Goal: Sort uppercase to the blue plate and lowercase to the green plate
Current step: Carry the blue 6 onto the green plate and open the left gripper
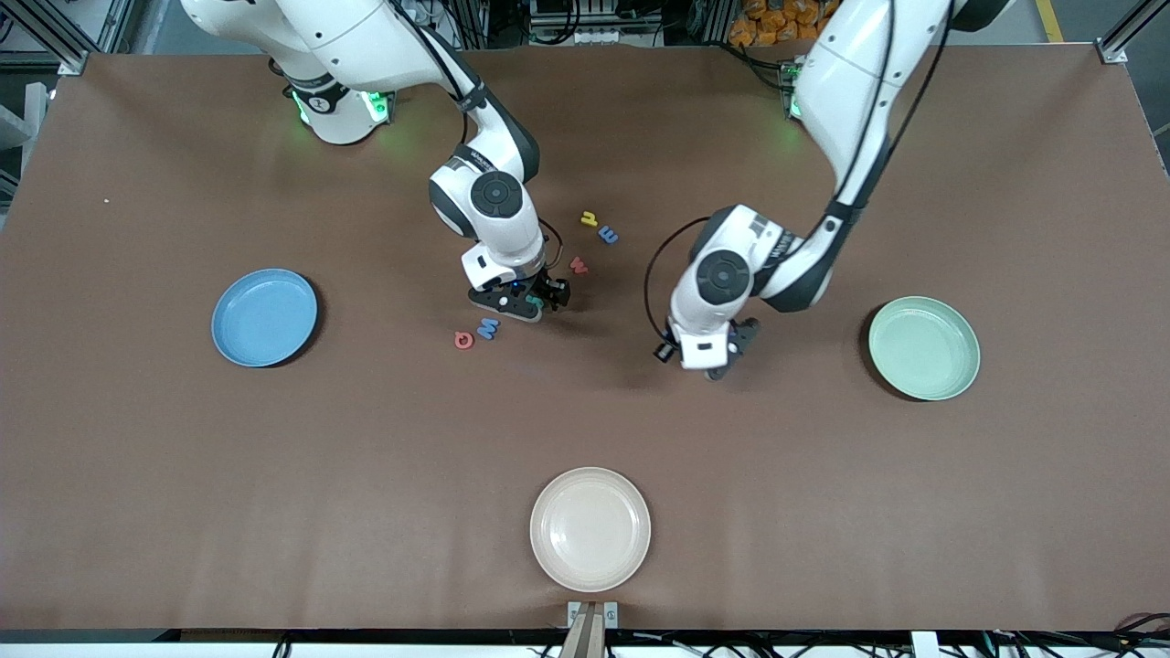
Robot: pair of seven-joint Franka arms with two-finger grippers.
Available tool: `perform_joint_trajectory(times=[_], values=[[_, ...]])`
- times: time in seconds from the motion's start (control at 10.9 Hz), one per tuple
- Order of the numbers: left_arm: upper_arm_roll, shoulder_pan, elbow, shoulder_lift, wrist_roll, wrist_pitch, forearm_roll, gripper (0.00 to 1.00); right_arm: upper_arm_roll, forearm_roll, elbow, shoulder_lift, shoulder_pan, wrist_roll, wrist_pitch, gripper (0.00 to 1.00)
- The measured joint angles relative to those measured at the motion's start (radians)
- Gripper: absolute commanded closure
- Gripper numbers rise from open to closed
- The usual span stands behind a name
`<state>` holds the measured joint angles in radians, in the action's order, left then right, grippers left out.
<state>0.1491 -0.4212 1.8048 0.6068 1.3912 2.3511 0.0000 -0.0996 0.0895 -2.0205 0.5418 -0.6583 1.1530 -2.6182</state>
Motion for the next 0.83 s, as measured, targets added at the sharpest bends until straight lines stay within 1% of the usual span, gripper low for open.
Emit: perform_joint_trajectory(times=[0.18, 0.28, 0.37, 0.46, 0.64, 0.83], values=[[-0.001, 0.087, -0.004, -0.07, -0.166, -0.114, 0.004, 1.0, 0.003, 0.02, 0.005, 0.003, 0.0, 0.004, 0.0, 0.22], [-0.002, 0.13, -0.004, -0.104, -0.271, -0.167, 0.007, 1.0, 0.006, 0.029, 0.009, 0.004, 0.002, 0.005, 0.0, 0.25], [-0.004, 0.17, 0.001, -0.129, -0.374, -0.211, 0.017, 1.0, 0.007, 0.036, 0.012, 0.006, 0.004, 0.005, 0.0, 0.28], [-0.005, 0.218, 0.016, -0.153, -0.48, -0.239, 0.03, 1.0, 0.008, 0.04, 0.012, 0.009, 0.004, 0.005, 0.0, 0.28], [-0.004, 0.342, 0.074, -0.2, -0.707, -0.245, 0.039, 1.0, 0.008, 0.049, 0.013, 0.02, 0.004, 0.006, -0.001, 0.28], [-0.003, 0.426, 0.126, -0.227, -0.857, -0.245, 0.039, 1.0, 0.008, 0.053, 0.013, 0.024, 0.004, 0.006, -0.003, 0.31]])
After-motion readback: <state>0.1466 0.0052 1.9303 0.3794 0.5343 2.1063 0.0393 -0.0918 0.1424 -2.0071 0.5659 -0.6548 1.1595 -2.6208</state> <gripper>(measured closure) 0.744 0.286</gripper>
